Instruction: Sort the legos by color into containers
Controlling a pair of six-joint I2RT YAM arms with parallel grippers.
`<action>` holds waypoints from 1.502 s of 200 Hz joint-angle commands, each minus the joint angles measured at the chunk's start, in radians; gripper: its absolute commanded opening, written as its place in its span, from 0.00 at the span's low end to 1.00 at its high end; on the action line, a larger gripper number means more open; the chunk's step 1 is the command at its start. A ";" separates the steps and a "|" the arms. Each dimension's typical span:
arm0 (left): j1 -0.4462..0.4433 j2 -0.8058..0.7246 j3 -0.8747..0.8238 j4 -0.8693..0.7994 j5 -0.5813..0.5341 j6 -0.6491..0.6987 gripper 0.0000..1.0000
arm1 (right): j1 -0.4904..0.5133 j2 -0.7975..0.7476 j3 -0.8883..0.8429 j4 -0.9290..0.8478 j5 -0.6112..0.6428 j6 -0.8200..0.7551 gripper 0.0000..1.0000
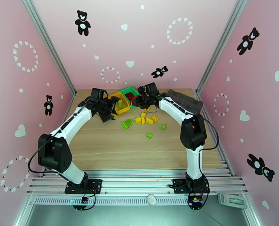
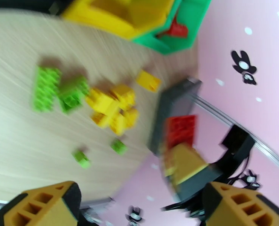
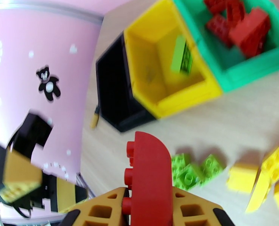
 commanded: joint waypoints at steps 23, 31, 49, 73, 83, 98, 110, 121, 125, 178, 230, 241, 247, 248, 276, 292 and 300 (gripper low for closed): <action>-0.008 -0.061 -0.063 -0.178 -0.157 0.252 0.86 | -0.036 0.229 0.341 -0.071 0.011 0.084 0.29; -0.017 -0.072 -0.088 -0.165 -0.174 0.264 0.86 | -0.040 0.286 0.423 -0.077 0.008 0.107 0.31; -0.040 -0.087 -0.123 -0.155 -0.227 0.296 0.86 | -0.044 0.434 0.615 -0.060 -0.020 0.171 0.45; -0.063 -0.068 -0.118 -0.175 -0.260 0.345 0.86 | -0.047 0.600 0.839 -0.034 -0.061 0.262 0.61; -0.069 -0.055 -0.107 -0.189 -0.267 0.361 0.86 | -0.046 0.615 0.843 -0.007 -0.068 0.290 0.63; -0.075 -0.041 -0.090 -0.200 -0.279 0.379 0.86 | -0.048 0.606 0.838 -0.020 -0.072 0.277 0.64; -0.078 -0.029 -0.080 -0.205 -0.288 0.389 0.85 | -0.048 0.584 0.826 -0.046 -0.078 0.227 0.64; -0.080 -0.018 -0.075 -0.210 -0.293 0.396 0.85 | -0.048 0.551 0.798 -0.063 -0.079 0.194 0.65; -0.080 -0.014 -0.073 -0.213 -0.296 0.398 0.85 | -0.048 0.537 0.784 -0.066 -0.079 0.185 0.65; -0.122 0.066 0.017 -0.247 -0.346 0.483 0.79 | -0.048 0.338 0.610 -0.116 -0.075 0.070 0.68; -0.208 0.229 0.174 -0.299 -0.404 0.611 0.76 | -0.054 0.114 0.377 -0.356 0.039 -0.136 0.73; -0.222 0.268 0.210 -0.305 -0.415 0.653 0.76 | -0.062 0.040 0.254 -0.347 0.055 -0.157 0.75; -0.228 0.288 0.232 -0.310 -0.421 0.679 0.76 | -0.069 -0.005 0.186 -0.339 0.066 -0.164 0.75; -0.229 0.292 0.235 -0.311 -0.422 0.683 0.76 | -0.069 -0.011 0.172 -0.337 0.066 -0.164 0.75; -0.255 0.389 0.340 -0.336 -0.444 0.799 0.73 | -0.102 -0.183 -0.128 -0.295 0.070 -0.172 0.71; -0.266 0.444 0.394 -0.347 -0.440 0.855 0.70 | -0.103 -0.261 -0.258 -0.290 0.074 -0.186 0.67; -0.273 0.469 0.420 -0.355 -0.445 0.874 0.70 | -0.103 -0.297 -0.323 -0.278 0.067 -0.185 0.65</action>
